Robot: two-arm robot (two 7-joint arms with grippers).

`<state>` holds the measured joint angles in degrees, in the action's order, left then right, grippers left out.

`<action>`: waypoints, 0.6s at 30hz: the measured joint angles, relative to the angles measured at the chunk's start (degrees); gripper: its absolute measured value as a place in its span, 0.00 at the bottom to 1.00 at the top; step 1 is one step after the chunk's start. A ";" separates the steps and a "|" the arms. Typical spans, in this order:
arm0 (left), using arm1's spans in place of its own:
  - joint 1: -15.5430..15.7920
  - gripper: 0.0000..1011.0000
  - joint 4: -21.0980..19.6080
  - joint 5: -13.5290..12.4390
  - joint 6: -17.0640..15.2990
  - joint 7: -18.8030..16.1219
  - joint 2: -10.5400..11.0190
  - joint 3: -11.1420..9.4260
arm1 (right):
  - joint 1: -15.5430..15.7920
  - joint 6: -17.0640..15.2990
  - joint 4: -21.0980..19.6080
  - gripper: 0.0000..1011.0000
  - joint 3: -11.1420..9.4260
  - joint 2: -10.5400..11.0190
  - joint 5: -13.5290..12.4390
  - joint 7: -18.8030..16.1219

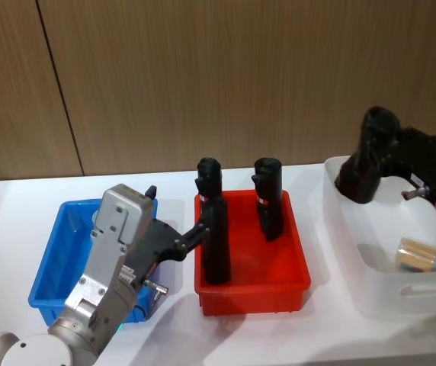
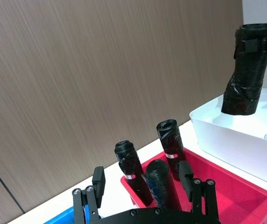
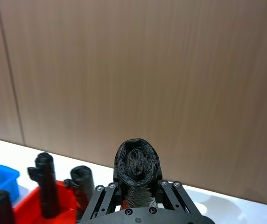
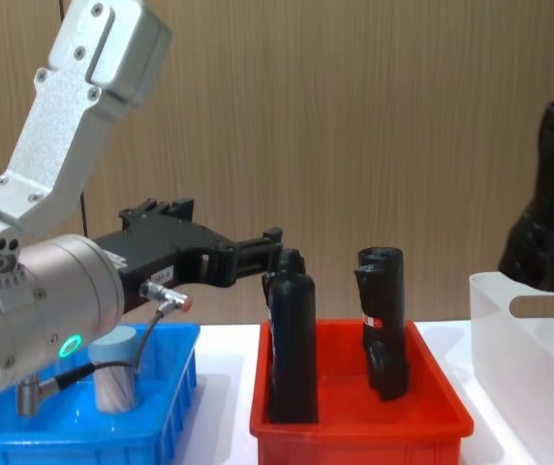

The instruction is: Pick the cotton swabs from the blue box and place them into the white box.

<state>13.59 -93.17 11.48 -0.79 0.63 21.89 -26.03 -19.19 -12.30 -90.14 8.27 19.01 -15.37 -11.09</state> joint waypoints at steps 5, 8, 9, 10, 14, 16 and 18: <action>0.00 0.99 0.00 0.00 0.00 0.00 0.00 0.00 | -0.87 0.49 2.72 0.34 -0.17 -0.08 0.82 0.80; 0.00 0.99 0.00 0.00 0.00 0.00 0.00 0.00 | -1.32 0.84 4.08 0.34 -0.17 -0.21 1.12 1.02; 0.00 0.99 0.00 0.00 0.00 0.00 0.00 0.00 | -1.52 0.93 4.74 0.34 -0.17 -0.28 1.22 1.05; 0.00 0.99 0.00 0.00 0.00 0.00 0.00 0.00 | -1.85 1.18 5.82 0.34 -0.16 -0.41 1.28 1.08; 0.00 0.99 0.00 0.00 0.00 0.00 0.00 0.00 | -2.93 2.08 9.09 0.34 -0.03 -0.85 1.49 1.11; 0.00 0.99 0.00 0.00 0.00 0.00 0.00 0.00 | -3.34 2.43 10.31 0.34 0.03 -1.01 1.55 1.11; 0.00 0.99 0.00 0.00 0.00 0.00 0.00 0.00 | -3.95 3.04 12.10 0.34 0.09 -1.24 1.59 1.12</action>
<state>13.59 -93.18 11.48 -0.79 0.63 21.90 -26.02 -23.14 -9.27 -78.04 8.35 17.77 -13.78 -9.97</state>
